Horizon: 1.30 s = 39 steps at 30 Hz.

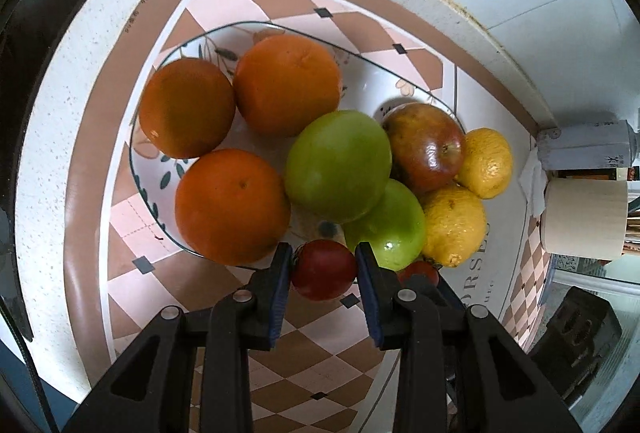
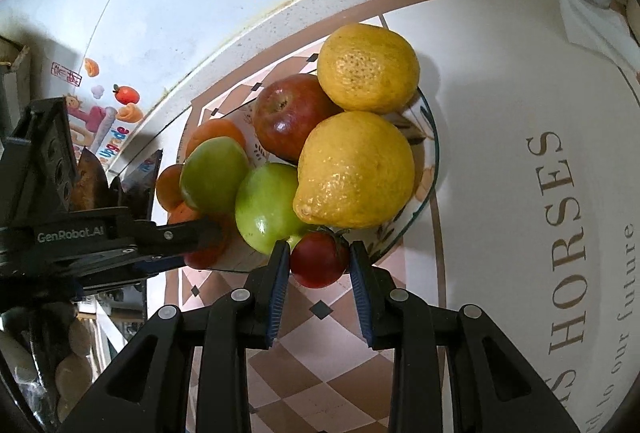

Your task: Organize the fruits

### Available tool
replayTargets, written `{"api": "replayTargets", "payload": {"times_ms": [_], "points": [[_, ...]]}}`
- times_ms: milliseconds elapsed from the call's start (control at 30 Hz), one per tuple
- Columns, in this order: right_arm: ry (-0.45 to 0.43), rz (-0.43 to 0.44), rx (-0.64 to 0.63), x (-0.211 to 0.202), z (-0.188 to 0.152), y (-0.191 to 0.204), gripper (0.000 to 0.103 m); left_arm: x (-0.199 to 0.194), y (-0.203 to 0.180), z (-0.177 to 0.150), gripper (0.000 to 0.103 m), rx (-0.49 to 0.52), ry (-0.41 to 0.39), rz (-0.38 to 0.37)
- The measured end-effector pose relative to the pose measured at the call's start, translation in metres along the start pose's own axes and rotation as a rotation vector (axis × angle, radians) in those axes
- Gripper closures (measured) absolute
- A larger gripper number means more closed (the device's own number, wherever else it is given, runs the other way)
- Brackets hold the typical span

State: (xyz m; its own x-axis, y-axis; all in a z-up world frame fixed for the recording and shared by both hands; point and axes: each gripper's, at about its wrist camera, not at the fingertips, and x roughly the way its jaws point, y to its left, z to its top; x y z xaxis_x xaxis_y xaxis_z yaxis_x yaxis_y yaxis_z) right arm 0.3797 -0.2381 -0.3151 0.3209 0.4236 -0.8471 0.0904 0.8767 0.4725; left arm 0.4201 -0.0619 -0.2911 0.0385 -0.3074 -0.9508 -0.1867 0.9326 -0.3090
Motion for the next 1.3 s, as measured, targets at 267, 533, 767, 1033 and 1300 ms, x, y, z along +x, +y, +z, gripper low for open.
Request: {"api": "replayTargets", "payload": {"times_ms": [267,533,767,1033,1300], "points": [[-0.005,-0.075,-0.018,-0.019,0.000,0.004,0.039,0.001,-0.001,0.003,0.072,0.000,0.023,0.017],[-0.001,-0.278,-0.106,-0.046,0.006,0.010,0.009,-0.023,-0.012,-0.016,0.016,0.133,-0.077,0.166],[-0.050,-0.325,-0.141,-0.073,0.000,0.023,0.008,-0.045,-0.001,-0.036,0.005,0.197,-0.174,0.305],[-0.148,-0.332,-0.153,-0.118,-0.027,0.052,0.008,-0.089,0.008,-0.071,0.005,0.209,-0.283,0.295],[-0.248,-0.344,-0.167,-0.181,-0.075,0.083,0.004,-0.150,0.009,-0.125,0.005,0.252,-0.435,0.301]]}}
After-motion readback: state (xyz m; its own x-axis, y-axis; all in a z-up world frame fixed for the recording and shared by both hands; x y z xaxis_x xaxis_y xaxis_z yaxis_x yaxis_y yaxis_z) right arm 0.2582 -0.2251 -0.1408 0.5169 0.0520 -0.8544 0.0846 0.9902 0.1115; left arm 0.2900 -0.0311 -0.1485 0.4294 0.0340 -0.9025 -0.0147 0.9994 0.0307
